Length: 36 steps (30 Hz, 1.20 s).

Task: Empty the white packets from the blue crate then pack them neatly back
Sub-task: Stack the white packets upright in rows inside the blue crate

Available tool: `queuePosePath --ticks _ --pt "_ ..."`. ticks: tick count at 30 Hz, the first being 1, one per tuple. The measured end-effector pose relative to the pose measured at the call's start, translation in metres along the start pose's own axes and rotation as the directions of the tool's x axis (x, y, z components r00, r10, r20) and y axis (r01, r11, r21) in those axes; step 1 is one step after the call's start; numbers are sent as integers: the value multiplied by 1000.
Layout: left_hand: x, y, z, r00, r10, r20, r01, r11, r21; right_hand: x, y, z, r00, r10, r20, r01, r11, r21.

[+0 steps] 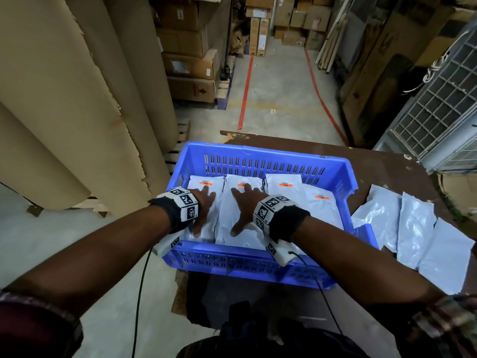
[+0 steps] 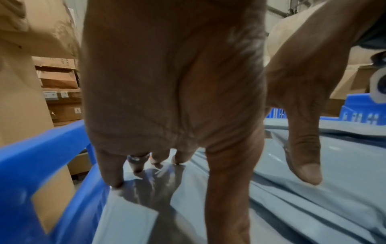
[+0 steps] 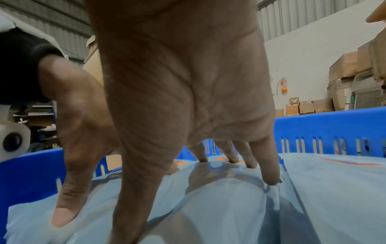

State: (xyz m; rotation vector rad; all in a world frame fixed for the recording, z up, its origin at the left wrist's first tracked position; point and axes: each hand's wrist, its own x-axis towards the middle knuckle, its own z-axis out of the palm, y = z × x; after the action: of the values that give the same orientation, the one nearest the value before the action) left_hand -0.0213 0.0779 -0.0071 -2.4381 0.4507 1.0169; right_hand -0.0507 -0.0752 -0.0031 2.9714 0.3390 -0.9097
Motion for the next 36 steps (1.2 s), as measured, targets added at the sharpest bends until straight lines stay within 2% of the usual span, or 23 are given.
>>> queuePosePath --ticks 14,18,20,23,27,31,33,36 --pt "-11 -3 -2 1000 9 -25 -14 976 -219 -1 0 2 1000 8 -9 -8 1000 4" --pt "-14 -2 -9 997 -1 -76 -19 964 -267 -8 10 -10 999 -26 -25 29 994 108" --pt "-14 0 -12 989 -22 -149 -16 968 -251 -14 18 -22 999 -38 -36 43 987 154" --pt "-17 6 -24 962 -26 -271 -60 950 -307 -26 35 -40 998 -32 -55 41 985 169" --pt "-17 18 -49 917 11 -398 -190 890 -414 -49 71 -50 995 -13 -94 27 988 150" --pt "-16 43 -69 843 37 -537 -342 807 -482 -75 119 -54 990 28 -141 -1 982 188" --pt "-19 61 -80 811 62 -582 -405 777 -482 -91 148 -53 986 66 -155 -25 968 250" --pt "-26 94 -98 790 101 -605 -454 760 -465 -110 193 -43 979 114 -168 -55 946 319"
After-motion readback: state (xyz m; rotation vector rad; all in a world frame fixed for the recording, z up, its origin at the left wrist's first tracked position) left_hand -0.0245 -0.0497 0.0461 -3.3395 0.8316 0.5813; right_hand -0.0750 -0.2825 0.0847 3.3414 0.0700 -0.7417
